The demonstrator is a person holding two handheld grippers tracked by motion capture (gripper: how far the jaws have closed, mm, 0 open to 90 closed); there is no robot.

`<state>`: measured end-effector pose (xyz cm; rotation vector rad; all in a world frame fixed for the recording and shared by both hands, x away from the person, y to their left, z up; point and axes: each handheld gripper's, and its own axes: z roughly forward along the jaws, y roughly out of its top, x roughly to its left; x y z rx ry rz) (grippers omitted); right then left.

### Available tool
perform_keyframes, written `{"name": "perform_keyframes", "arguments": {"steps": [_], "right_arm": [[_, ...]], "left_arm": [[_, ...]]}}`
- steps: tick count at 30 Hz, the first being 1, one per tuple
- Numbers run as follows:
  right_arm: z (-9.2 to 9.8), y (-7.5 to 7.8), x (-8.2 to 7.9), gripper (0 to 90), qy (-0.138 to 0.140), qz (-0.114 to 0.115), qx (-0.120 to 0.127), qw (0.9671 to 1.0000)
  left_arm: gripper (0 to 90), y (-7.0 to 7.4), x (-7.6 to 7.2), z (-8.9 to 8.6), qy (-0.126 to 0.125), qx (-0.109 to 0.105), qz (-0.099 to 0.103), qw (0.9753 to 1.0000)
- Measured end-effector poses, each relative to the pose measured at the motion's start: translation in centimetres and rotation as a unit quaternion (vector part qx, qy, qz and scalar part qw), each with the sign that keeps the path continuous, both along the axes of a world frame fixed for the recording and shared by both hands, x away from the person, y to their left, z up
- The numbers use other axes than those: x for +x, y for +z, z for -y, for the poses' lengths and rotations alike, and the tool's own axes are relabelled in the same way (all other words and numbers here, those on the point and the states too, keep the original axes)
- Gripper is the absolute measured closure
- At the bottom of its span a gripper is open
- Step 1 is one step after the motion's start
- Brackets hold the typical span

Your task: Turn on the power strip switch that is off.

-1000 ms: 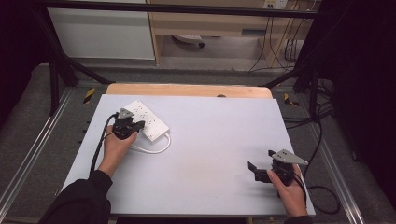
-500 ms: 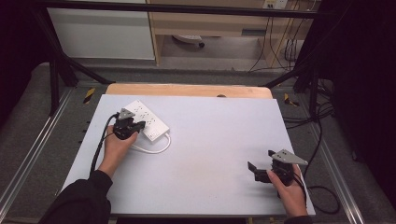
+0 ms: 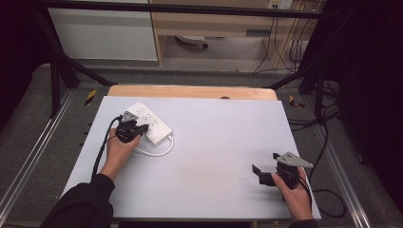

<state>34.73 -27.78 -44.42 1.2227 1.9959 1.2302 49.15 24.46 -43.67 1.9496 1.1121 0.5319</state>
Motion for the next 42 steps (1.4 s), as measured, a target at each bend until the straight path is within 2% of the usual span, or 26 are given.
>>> {"name": "perform_keyframes", "arguments": {"steps": [35, 38, 39, 40, 42], "right_arm": [[-0.09, -0.01, -0.01, 2.4, 0.002, -0.003, 0.000, 1.0000], [-0.10, 0.00, -0.01, 2.4, 0.001, -0.003, 0.001, 1.0000], [-0.10, 0.00, -0.01, 2.4, 0.002, -0.003, 0.001, 1.0000], [-0.10, 0.01, -0.02, 2.4, 0.002, -0.003, 0.000, 1.0000], [-0.09, 0.00, -0.01, 2.4, 0.002, -0.002, 0.000, 1.0000]], "left_arm": [[90.0, -0.11, -0.09, 0.07, 0.000, 0.003, 0.003, 1.0000], [90.0, -0.13, -0.11, 0.10, 0.000, 0.002, 0.002, 1.0000], [90.0, -0.15, -0.10, 0.14, -0.001, 0.006, -0.005, 1.0000], [90.0, -0.28, -0.21, 0.30, -0.007, 0.000, 0.000, 1.0000], [90.0, -0.26, -0.23, 0.36, -0.006, 0.005, 0.002, 1.0000]]}}
